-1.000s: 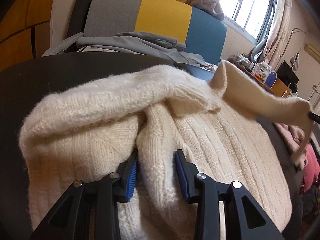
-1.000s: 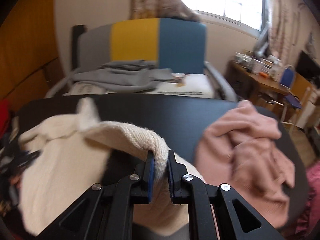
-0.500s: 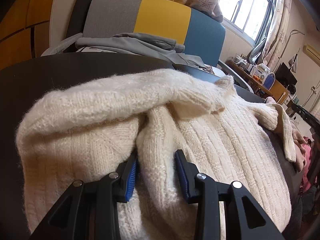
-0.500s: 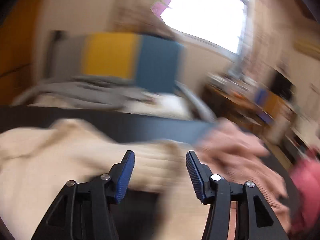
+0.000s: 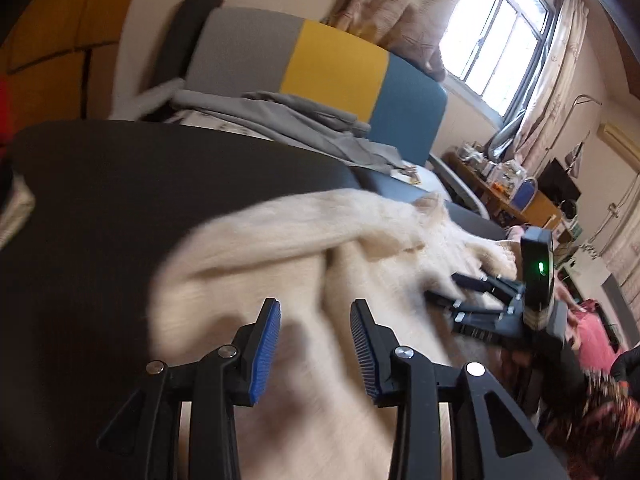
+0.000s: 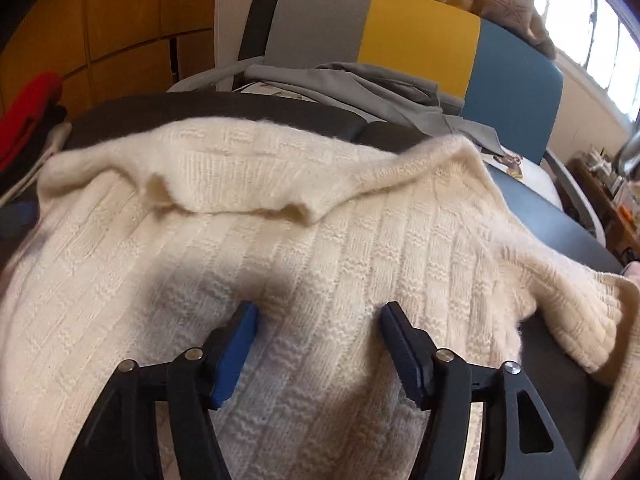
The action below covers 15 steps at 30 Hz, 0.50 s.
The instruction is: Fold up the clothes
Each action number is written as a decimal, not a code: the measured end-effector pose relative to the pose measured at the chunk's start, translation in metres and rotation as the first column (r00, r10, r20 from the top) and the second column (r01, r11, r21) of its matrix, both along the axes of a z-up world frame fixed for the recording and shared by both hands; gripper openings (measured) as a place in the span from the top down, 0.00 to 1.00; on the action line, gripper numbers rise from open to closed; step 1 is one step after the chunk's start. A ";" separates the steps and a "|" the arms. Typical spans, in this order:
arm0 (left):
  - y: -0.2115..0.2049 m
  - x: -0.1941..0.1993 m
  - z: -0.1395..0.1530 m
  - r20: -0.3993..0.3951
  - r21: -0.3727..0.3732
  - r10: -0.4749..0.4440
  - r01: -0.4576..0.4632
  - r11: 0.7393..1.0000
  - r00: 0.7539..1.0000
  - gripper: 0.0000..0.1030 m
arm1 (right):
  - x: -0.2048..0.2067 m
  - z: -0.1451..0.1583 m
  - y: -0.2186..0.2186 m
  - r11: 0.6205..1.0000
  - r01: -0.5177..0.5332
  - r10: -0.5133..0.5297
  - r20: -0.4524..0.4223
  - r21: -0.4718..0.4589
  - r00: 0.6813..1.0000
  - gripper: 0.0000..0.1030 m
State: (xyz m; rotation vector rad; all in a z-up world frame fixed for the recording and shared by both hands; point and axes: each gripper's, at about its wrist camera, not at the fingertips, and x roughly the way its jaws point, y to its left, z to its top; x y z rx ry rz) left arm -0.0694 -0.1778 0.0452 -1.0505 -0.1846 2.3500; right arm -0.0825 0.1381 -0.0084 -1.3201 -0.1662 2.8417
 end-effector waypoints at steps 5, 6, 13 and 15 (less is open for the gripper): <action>-0.048 0.030 -0.021 0.162 -0.017 -0.019 0.022 1.000 0.987 0.56 | 0.001 -0.004 -0.005 1.000 0.003 -0.003 -0.013 0.010 1.000 0.36; -0.057 0.036 -0.025 0.197 -0.019 -0.023 0.027 0.999 0.980 0.55 | 0.000 -0.008 -0.005 1.000 0.003 -0.003 -0.014 0.007 1.000 0.36; -0.070 0.078 -0.055 0.318 0.088 -0.079 0.053 0.995 0.945 0.47 | 0.004 -0.012 -0.015 1.000 0.005 -0.005 -0.021 0.004 1.000 0.36; -0.063 0.083 -0.058 0.319 0.116 -0.081 0.046 0.992 0.944 0.47 | 0.009 -0.012 -0.009 1.000 -0.004 0.004 -0.020 0.005 1.000 0.35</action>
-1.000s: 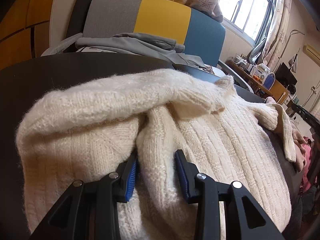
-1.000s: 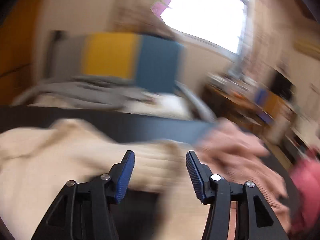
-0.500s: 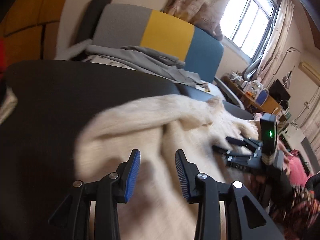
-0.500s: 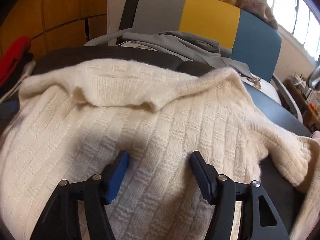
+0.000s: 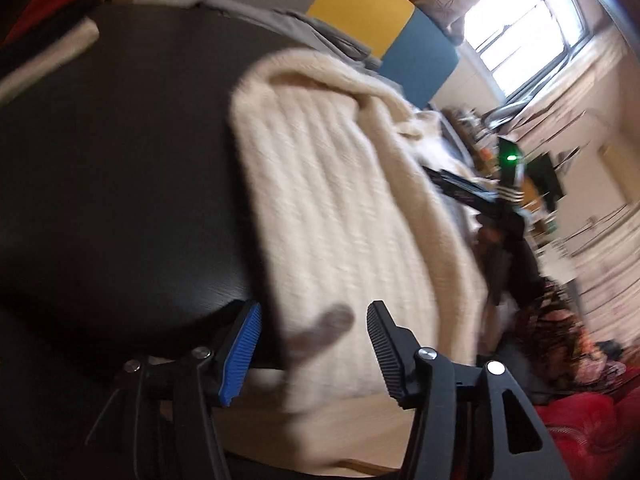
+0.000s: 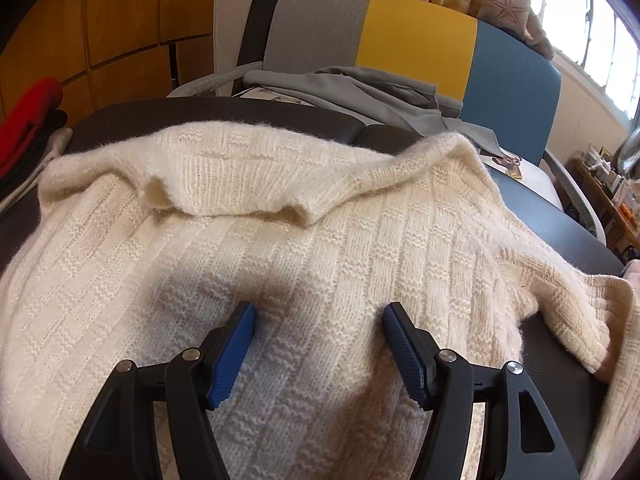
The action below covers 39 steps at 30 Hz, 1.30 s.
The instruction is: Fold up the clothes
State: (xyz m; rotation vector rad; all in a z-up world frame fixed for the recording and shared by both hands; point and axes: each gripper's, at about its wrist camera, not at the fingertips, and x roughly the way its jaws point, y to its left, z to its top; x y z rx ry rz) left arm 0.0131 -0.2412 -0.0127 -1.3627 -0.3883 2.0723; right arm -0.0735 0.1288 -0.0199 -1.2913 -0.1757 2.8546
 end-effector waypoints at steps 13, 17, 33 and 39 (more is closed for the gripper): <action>-0.020 -0.088 0.121 -0.300 -0.396 -0.095 -0.033 0.917 0.949 0.95 | -0.002 0.000 0.003 1.000 0.003 -0.003 -0.002 0.004 1.000 0.34; -0.032 -0.150 0.145 -0.351 -0.553 -0.115 -0.107 0.826 0.929 0.95 | -0.003 -0.001 0.004 1.000 0.003 -0.003 -0.003 0.003 1.000 0.33; -0.039 -0.099 0.036 -0.032 -0.329 -0.161 0.142 0.934 0.986 0.52 | -0.005 -0.002 0.009 0.999 0.009 -0.009 0.000 -0.051 1.000 0.30; -0.055 -0.061 0.026 -0.060 -0.344 -0.138 0.109 0.933 0.989 0.37 | -0.013 -0.002 0.031 0.996 0.042 -0.042 0.004 -0.082 0.999 0.30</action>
